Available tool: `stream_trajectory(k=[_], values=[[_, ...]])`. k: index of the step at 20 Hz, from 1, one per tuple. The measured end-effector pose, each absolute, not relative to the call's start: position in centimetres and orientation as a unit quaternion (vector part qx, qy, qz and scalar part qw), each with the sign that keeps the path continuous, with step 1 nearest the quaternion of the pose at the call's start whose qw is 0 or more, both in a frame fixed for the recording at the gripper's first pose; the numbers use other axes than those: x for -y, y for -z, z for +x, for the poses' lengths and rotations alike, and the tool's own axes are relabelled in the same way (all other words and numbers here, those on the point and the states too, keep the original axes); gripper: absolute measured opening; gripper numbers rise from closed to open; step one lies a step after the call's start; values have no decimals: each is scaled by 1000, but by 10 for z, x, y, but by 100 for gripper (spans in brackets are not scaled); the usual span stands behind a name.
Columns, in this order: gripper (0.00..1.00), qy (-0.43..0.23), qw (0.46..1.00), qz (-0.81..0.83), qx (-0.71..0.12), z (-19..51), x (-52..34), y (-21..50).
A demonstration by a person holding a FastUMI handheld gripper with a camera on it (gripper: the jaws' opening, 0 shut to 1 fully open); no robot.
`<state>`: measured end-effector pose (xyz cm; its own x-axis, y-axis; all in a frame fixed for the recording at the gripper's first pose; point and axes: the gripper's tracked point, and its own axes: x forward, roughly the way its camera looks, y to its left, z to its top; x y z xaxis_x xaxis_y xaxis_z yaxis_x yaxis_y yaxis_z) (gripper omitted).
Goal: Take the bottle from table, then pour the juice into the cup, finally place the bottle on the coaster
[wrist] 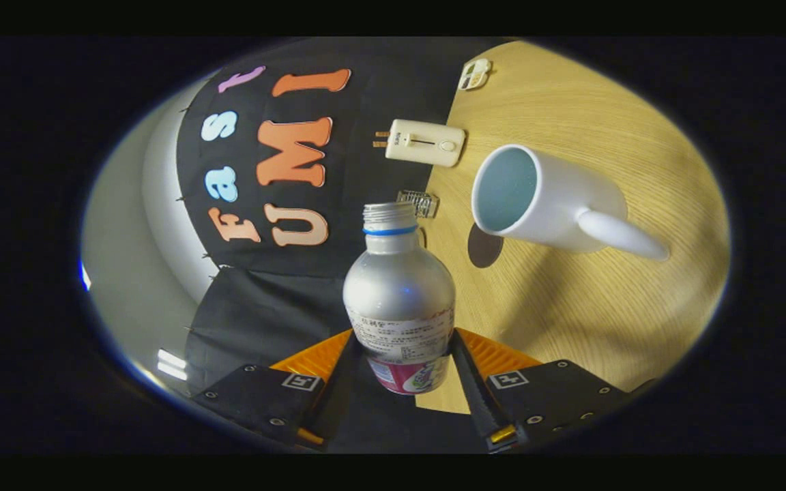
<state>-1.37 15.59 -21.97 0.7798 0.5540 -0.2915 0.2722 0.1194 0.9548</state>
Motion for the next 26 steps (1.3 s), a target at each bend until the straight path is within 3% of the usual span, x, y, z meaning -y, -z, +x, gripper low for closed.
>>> stream_trajectory(k=[12,26], values=[[74,-102,640,699,-303,-15,-164,199],[74,-83,558,775,-285,-5,-166,199]])
